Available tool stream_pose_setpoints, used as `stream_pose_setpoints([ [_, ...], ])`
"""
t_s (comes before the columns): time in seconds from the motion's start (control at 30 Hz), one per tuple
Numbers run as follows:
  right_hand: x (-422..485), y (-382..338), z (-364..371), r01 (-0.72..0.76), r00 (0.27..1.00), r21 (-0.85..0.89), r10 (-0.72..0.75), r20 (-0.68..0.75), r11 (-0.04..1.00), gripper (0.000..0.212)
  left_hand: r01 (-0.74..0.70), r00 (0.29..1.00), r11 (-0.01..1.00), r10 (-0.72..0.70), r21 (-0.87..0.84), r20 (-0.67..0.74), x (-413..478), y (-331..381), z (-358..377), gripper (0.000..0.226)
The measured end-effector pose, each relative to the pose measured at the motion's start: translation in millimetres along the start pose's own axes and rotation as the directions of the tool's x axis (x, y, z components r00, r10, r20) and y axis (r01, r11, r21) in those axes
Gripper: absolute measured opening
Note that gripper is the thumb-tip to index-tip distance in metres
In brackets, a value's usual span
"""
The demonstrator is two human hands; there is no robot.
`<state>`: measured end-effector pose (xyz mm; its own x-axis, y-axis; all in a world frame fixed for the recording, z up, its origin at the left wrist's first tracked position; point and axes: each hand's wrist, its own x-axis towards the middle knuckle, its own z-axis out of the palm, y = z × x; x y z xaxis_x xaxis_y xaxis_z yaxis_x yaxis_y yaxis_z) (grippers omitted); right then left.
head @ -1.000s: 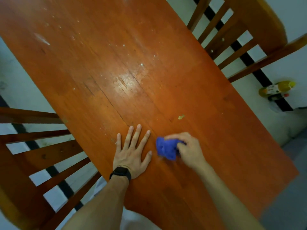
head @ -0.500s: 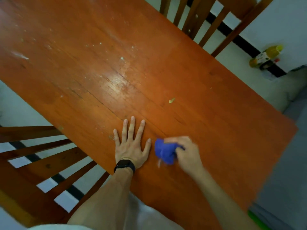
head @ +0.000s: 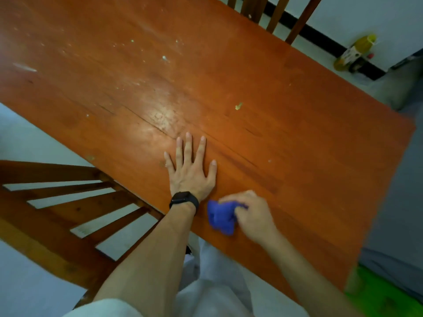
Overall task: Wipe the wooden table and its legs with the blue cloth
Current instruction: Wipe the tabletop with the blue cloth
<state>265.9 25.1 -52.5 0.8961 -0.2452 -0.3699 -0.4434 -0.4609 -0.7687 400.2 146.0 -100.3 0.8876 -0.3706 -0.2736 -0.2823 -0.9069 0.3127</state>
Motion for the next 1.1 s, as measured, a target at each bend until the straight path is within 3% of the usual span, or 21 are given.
stream_pose_setpoints([
  [0.07, 35, 1, -24, -0.012, 0.985, 0.005, 0.013, -0.172, 1.0, 0.047, -0.021, 0.999, 1.0, 0.021, -0.023, -0.029, 0, 0, 2, 0.07],
  [0.13, 70, 6, -47, -0.033, 0.937, -0.143, -0.019, -0.349, 0.989, 0.054, -0.04, 0.995, 0.999, 0.038, -0.015, -0.089, -8, -2, 4, 0.067],
  [0.23, 70, 16, -35, -0.167, 0.891, -0.259, 0.033, -0.452, 0.951, 0.056, -0.055, 0.988, 0.998, 0.057, 0.016, -0.141, -26, -6, 5, 0.062],
  [0.27, 51, 14, -19, -0.152, 0.888, -0.257, 0.017, -0.459, 0.955, 0.053, -0.059, 0.988, 0.998, 0.061, 0.02, -0.142, -34, -8, 5, 0.062],
  [0.37, -31, 10, 38, -0.03, 0.929, -0.231, -0.058, -0.366, 0.972, 0.046, -0.048, 0.995, 0.998, 0.051, 0.032, -0.088, -58, -16, 12, 0.061],
  [0.43, -77, 4, 63, -0.018, 0.987, -0.213, -0.016, -0.158, 0.977, 0.047, -0.044, 0.998, 0.998, 0.046, 0.041, -0.052, -67, -21, 16, 0.06],
  [0.5, -95, -2, 65, 0.027, 1.0, -0.141, -0.026, 0.009, 0.99, 0.046, -0.053, 0.997, 0.998, 0.055, 0.028, -0.047, -66, -21, 16, 0.059],
  [0.57, -79, -6, 43, 0.03, 0.996, -0.012, -0.03, -0.083, 0.999, 0.046, -0.052, 0.998, 0.998, 0.053, 0.025, -0.04, -60, -19, 15, 0.059],
  [0.67, -29, 16, -11, -0.077, 0.903, -0.039, 0.053, -0.427, 0.996, 0.052, -0.031, 0.997, 0.999, 0.033, 0.029, -0.074, -58, -14, 18, 0.058],
  [0.8, -22, 47, -17, -0.252, 0.838, -0.132, 0.148, -0.525, 0.959, 0.056, -0.028, 0.996, 0.999, 0.032, 0.044, -0.085, -57, -12, 22, 0.058],
  [0.9, -79, 36, 48, -0.138, 0.895, -0.158, 0.055, -0.442, 0.978, 0.05, -0.027, 0.995, 0.998, 0.032, 0.055, -0.09, -57, -17, 22, 0.06],
  [0.97, -117, 27, 84, -0.055, 0.967, -0.172, 0.009, -0.256, 0.983, 0.05, -0.03, 0.996, 0.998, 0.034, 0.049, -0.084, -58, -19, 21, 0.059],
  [1.03, -127, 22, 85, 0.005, 0.993, -0.12, -0.019, -0.114, 0.993, 0.05, -0.031, 0.996, 0.998, 0.035, 0.053, -0.087, -60, -18, 21, 0.059],
  [1.1, -107, 18, 56, 0.033, 0.98, -0.025, -0.037, -0.194, 0.999, 0.048, -0.033, 0.996, 0.998, 0.037, 0.057, -0.076, -57, -16, 22, 0.058],
])
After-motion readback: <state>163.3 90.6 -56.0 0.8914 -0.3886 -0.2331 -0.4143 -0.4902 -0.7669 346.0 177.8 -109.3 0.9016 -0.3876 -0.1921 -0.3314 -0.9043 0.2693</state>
